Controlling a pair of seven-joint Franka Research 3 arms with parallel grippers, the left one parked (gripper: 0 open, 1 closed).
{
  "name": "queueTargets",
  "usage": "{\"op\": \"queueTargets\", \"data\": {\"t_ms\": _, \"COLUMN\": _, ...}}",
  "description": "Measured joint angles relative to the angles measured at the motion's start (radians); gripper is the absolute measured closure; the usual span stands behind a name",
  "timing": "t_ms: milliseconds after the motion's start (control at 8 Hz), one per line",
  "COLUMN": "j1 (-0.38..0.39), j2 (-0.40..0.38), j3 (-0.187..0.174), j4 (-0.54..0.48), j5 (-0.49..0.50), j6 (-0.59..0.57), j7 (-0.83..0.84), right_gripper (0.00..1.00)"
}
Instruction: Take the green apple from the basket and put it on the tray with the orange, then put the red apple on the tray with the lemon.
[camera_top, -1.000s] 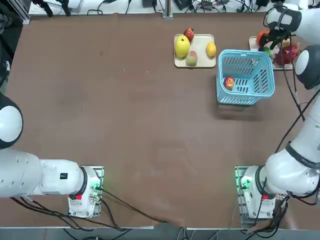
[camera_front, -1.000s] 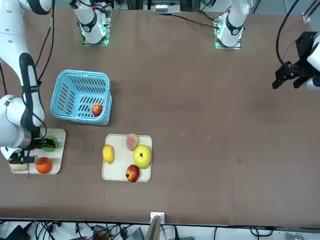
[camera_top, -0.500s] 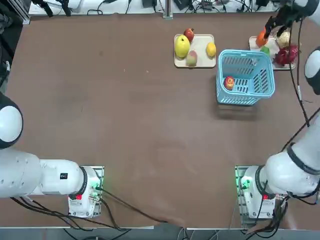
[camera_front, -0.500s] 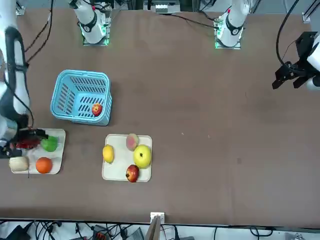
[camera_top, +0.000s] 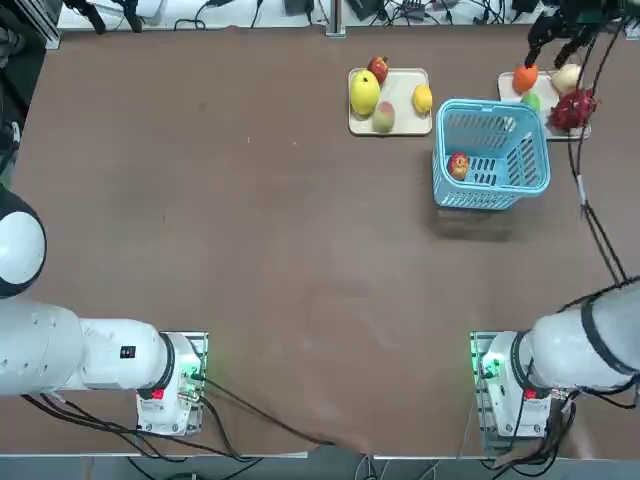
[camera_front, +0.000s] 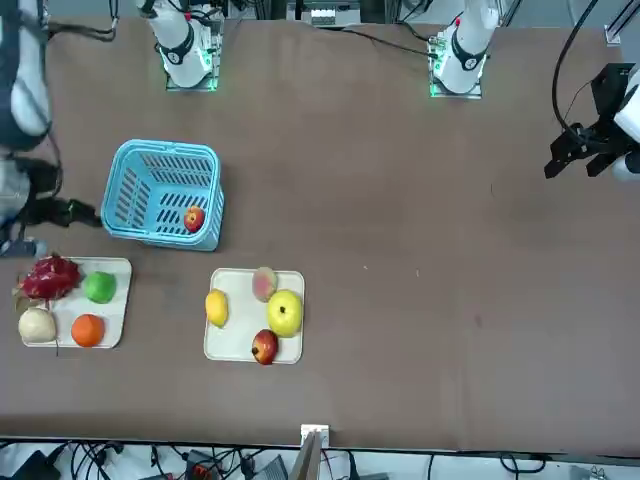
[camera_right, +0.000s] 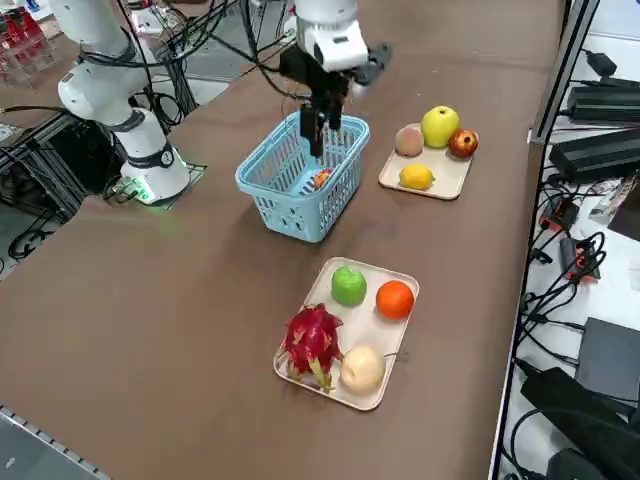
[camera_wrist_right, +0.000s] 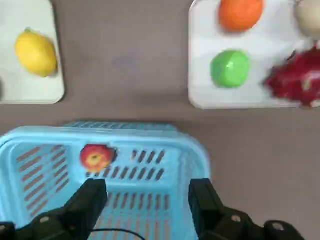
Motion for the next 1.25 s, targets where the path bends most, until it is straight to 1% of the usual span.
{"op": "queueTargets", "data": {"t_ms": 125, "j1": 0.042, "j2": -0.047, "j3": 0.002, "j4": -0.093, "j5": 0.0, "j6": 0.045, "j7": 0.059, "right_gripper": 0.0}}
{"op": "queueTargets", "data": {"t_ms": 375, "j1": 0.112, "j2": -0.111, "j3": 0.004, "j4": -0.29, "j5": 0.001, "j6": 0.22, "j7": 0.199, "right_gripper": 0.0}}
{"op": "queueTargets", "data": {"t_ms": 625, "j1": 0.19, "j2": -0.123, "j3": 0.005, "j4": -0.443, "j5": 0.001, "j6": 0.421, "j7": 0.392, "right_gripper": 0.0}}
{"op": "queueTargets", "data": {"t_ms": 750, "j1": 0.221, "j2": -0.12, "j3": 0.005, "j4": -0.502, "j5": 0.001, "j6": 0.524, "j7": 0.472, "right_gripper": 0.0}}
{"op": "queueTargets", "data": {"t_ms": 875, "j1": 0.243, "j2": -0.113, "j3": 0.005, "j4": -0.536, "j5": 0.001, "j6": 0.583, "j7": 0.524, "right_gripper": 0.0}}
{"op": "queueTargets", "data": {"t_ms": 1000, "j1": 0.256, "j2": -0.1, "j3": 0.005, "j4": -0.55, "j5": 0.001, "j6": 0.607, "j7": 0.55, "right_gripper": 0.0}}
{"op": "queueTargets", "data": {"t_ms": 1250, "j1": 0.258, "j2": -0.072, "j3": 0.001, "j4": -0.558, "j5": 0.001, "j6": 0.625, "j7": 0.556, "right_gripper": 0.0}}
